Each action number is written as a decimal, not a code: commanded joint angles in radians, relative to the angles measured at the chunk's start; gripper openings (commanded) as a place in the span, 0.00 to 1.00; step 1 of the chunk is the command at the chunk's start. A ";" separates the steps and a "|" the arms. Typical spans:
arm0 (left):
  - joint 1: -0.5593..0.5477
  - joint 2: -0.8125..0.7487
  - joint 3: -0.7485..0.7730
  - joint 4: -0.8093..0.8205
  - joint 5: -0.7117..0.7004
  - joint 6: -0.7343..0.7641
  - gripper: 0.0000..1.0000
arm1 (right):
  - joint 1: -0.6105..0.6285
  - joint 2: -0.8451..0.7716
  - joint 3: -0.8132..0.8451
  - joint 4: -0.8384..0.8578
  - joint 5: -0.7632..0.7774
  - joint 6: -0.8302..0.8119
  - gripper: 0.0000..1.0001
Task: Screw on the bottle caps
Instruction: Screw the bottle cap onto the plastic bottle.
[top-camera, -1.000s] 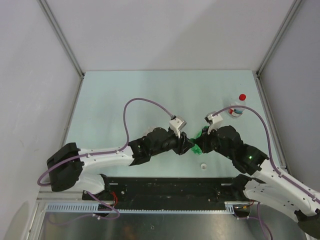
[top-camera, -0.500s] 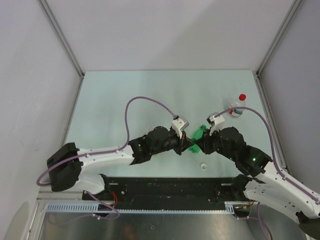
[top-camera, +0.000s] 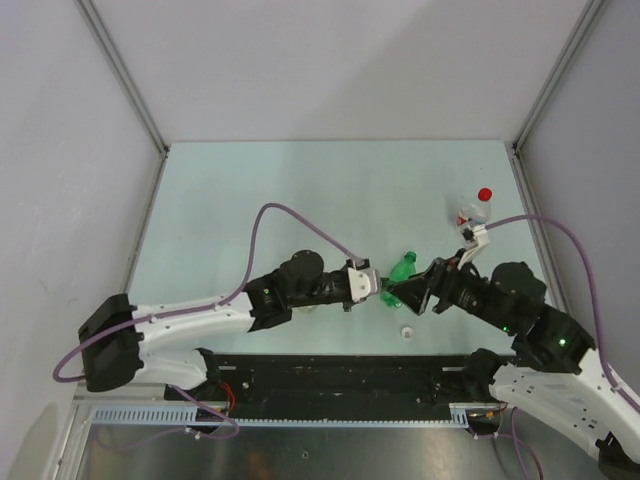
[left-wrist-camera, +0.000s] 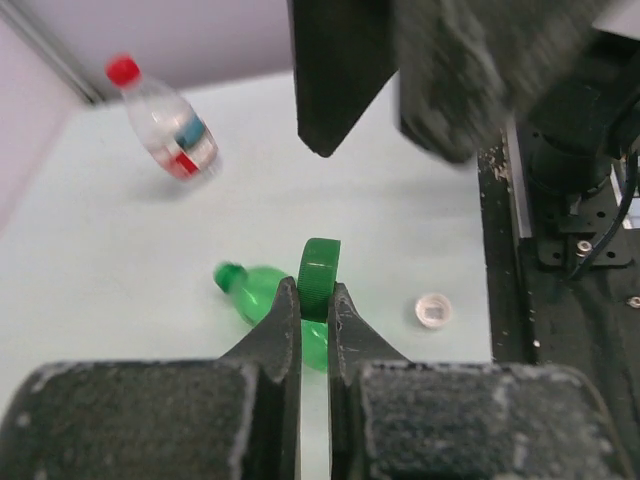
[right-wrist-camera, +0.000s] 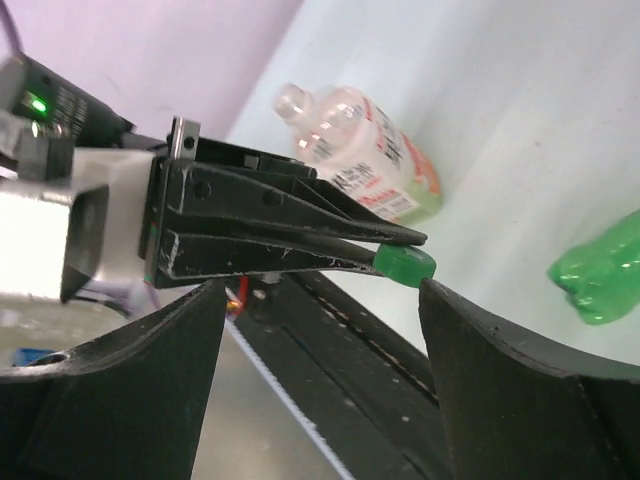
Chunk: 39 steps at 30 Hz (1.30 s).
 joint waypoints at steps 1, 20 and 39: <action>-0.015 -0.071 -0.018 0.078 0.076 0.260 0.00 | -0.017 0.003 0.093 -0.095 -0.066 0.166 0.82; -0.072 -0.228 -0.097 0.099 0.293 0.582 0.00 | -0.070 0.109 0.155 -0.118 -0.398 0.060 0.64; -0.072 -0.224 -0.093 0.052 0.403 0.599 0.00 | -0.071 0.172 0.166 -0.165 -0.523 -0.034 0.54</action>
